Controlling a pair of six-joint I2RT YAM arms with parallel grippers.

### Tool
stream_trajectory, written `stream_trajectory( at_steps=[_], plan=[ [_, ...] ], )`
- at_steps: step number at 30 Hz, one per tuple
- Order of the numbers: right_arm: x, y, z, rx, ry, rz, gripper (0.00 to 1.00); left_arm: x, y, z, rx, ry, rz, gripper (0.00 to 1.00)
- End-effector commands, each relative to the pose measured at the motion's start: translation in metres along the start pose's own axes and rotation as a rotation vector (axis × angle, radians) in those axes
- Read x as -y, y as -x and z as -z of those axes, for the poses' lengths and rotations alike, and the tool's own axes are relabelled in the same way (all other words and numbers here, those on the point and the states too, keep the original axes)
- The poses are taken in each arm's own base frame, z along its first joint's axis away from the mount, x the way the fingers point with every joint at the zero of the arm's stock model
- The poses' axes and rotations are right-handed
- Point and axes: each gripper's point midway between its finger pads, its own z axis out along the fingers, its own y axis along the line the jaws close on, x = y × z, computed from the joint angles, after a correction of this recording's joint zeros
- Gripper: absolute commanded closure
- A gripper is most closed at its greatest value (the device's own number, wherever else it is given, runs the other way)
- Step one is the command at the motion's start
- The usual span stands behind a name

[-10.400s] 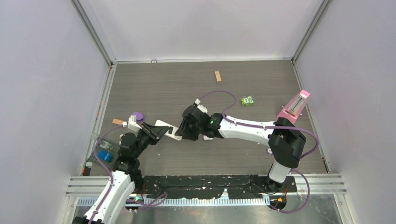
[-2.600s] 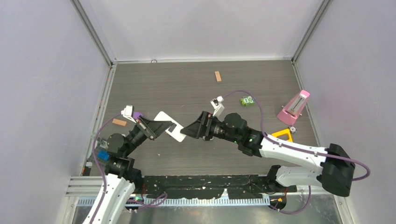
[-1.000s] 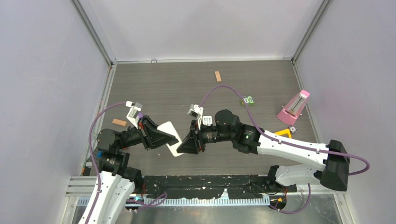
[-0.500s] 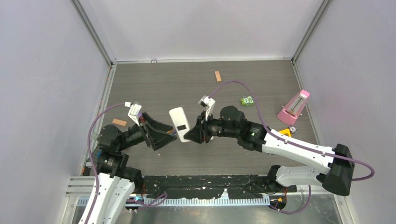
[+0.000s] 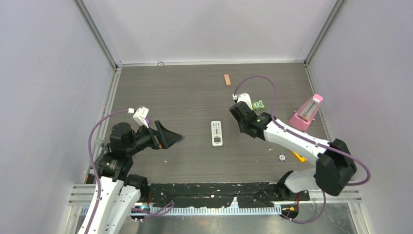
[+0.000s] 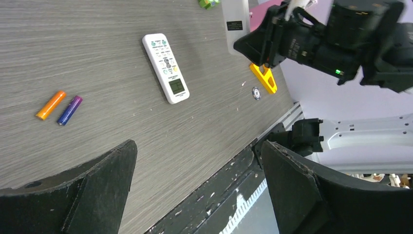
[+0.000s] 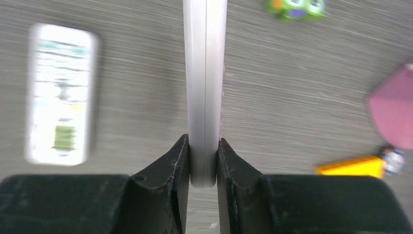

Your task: Load the batteries into the remote control

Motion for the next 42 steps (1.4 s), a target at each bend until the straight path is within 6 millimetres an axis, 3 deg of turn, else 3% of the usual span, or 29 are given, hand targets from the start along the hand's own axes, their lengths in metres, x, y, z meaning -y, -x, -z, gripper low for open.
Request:
stream_trajectory(
  at_steps=[1,6,10,18,22,26,30,36,42],
  plan=[
    [0.065,0.012,-0.012,-0.017,-0.341,0.135,0.95,-0.002,0.002,0.003,0.023,0.018,-0.037,0.0],
    [0.084,0.012,-0.036,-0.081,-0.469,0.235,0.95,-0.003,0.001,0.004,0.031,0.019,-0.041,0.0],
    [0.082,-0.002,-0.058,-0.161,-0.495,0.319,0.95,-0.004,0.0,0.003,0.018,0.016,-0.043,0.0],
    [0.078,-0.018,-0.07,-0.228,-0.474,0.38,0.94,-0.005,-0.001,0.0,0.011,0.014,-0.038,0.0],
    [0.072,-0.027,-0.078,-0.264,-0.438,0.399,0.88,-0.005,0.0,-0.002,0.008,0.009,-0.031,0.0],
    [0.065,-0.038,-0.085,-0.317,-0.399,0.414,0.76,-0.005,0.001,-0.004,0.005,0.01,-0.025,0.0],
    [0.057,-0.045,-0.087,-0.341,-0.346,0.403,0.65,-0.007,0.0,-0.005,0.0,0.016,-0.018,0.0],
    [0.046,-0.039,-0.08,-0.328,-0.267,0.366,0.49,-0.006,0.0,-0.005,-0.002,0.013,-0.016,0.0],
    [0.029,-0.027,-0.061,-0.308,-0.139,0.315,0.46,-0.009,-0.001,-0.006,-0.005,0.02,-0.012,0.0]
  ],
)
